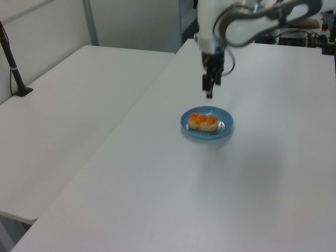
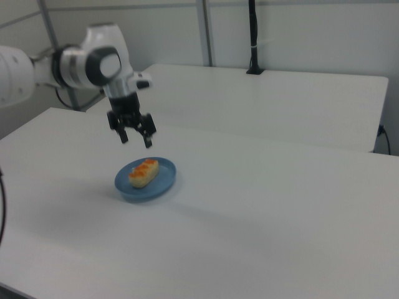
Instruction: Put the bread on a plate
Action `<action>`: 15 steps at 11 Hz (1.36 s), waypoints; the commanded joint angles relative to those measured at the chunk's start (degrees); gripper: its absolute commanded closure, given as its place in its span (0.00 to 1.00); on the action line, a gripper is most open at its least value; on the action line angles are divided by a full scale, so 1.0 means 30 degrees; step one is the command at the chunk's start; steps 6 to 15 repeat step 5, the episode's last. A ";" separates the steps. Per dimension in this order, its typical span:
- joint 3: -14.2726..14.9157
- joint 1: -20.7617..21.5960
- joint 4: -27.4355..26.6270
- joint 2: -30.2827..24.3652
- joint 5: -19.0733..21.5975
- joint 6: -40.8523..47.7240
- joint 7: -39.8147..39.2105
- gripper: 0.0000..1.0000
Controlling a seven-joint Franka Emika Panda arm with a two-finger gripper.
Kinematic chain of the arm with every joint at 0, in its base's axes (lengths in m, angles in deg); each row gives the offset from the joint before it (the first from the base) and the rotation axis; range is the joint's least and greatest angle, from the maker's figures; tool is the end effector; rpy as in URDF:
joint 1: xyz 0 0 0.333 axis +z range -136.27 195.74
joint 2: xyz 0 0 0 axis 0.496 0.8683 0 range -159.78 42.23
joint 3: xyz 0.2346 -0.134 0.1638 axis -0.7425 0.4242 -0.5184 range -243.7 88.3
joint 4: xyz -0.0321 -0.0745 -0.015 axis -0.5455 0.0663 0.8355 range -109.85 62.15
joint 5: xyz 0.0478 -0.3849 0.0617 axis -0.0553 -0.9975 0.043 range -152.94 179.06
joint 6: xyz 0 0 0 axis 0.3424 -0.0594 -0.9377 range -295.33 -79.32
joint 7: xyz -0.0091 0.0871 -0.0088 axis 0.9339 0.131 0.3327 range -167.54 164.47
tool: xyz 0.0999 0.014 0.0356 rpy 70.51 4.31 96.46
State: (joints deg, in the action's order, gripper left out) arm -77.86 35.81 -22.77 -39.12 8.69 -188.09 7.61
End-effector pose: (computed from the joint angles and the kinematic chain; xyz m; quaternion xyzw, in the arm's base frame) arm 0.6575 0.0658 0.4507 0.9992 -0.0136 -0.0022 0.0363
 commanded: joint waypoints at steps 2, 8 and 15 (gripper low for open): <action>0.0404 -0.0995 -0.0918 -0.5050 -0.0154 0.4096 -0.2138 0.00; 0.0492 -0.1700 -0.0801 -0.5849 -0.0096 0.5042 -0.2111 0.00; 0.0492 -0.1700 -0.0801 -0.5849 -0.0096 0.5042 -0.2111 0.00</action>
